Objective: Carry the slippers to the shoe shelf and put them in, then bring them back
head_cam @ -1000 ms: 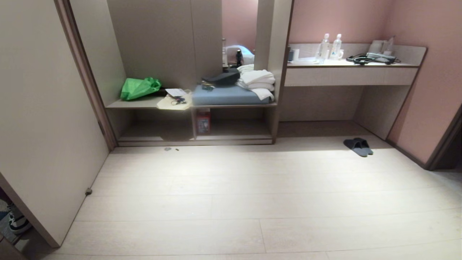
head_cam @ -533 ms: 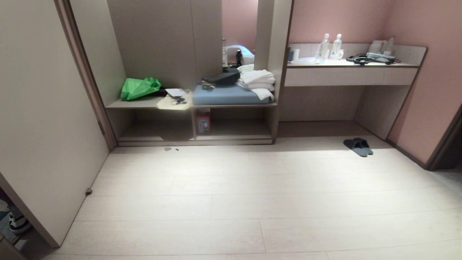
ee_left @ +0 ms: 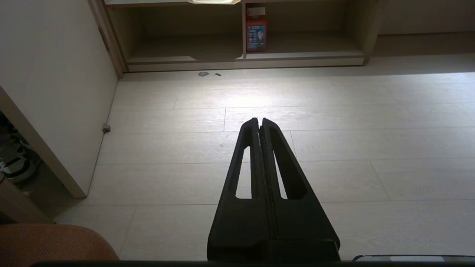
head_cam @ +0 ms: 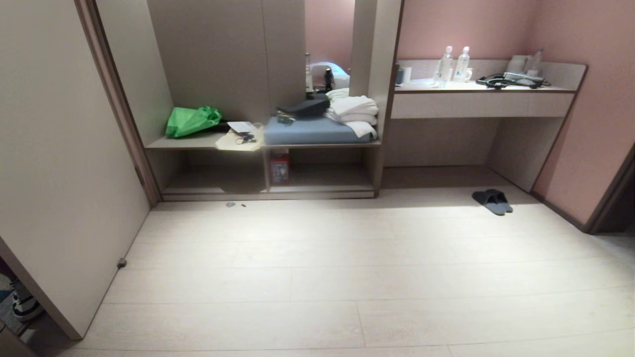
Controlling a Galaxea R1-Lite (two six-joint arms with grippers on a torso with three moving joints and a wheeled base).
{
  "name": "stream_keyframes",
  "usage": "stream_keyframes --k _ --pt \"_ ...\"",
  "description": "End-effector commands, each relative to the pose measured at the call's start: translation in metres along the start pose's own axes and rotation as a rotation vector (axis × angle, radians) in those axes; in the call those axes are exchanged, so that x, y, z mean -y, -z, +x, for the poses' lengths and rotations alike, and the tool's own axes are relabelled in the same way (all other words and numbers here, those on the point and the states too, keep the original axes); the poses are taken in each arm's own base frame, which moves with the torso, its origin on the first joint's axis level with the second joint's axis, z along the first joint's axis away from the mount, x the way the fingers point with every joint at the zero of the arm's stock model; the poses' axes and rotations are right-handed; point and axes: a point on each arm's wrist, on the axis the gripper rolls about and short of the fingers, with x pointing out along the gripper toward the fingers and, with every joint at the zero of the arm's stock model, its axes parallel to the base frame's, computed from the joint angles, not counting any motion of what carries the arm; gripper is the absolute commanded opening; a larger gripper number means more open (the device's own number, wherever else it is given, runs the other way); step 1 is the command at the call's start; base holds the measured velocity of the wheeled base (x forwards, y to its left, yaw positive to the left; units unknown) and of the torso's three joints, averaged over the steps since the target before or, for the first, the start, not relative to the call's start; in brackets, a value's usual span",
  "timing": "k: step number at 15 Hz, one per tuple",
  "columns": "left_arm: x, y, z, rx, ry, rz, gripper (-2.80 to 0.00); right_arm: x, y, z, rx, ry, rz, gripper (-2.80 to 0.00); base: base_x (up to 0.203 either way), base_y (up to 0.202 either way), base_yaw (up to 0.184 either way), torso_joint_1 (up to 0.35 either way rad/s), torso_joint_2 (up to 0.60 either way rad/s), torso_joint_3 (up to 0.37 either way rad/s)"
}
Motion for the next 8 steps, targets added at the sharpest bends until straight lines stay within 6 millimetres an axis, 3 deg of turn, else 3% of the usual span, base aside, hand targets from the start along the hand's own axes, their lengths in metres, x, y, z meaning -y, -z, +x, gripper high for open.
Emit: stream_keyframes --k 1,8 --pt "0.0 0.0 0.0 -0.001 -0.001 0.0 -2.8 0.0 0.0004 0.0002 -0.002 -0.001 0.001 -2.8 0.0 0.0 0.0 0.0 0.0 0.0" --pt "0.0 0.0 0.0 -0.001 -0.001 0.0 -2.8 0.0 0.0003 0.0002 -0.002 -0.001 0.001 -2.8 0.0 0.0 0.0 0.0 0.0 0.0"
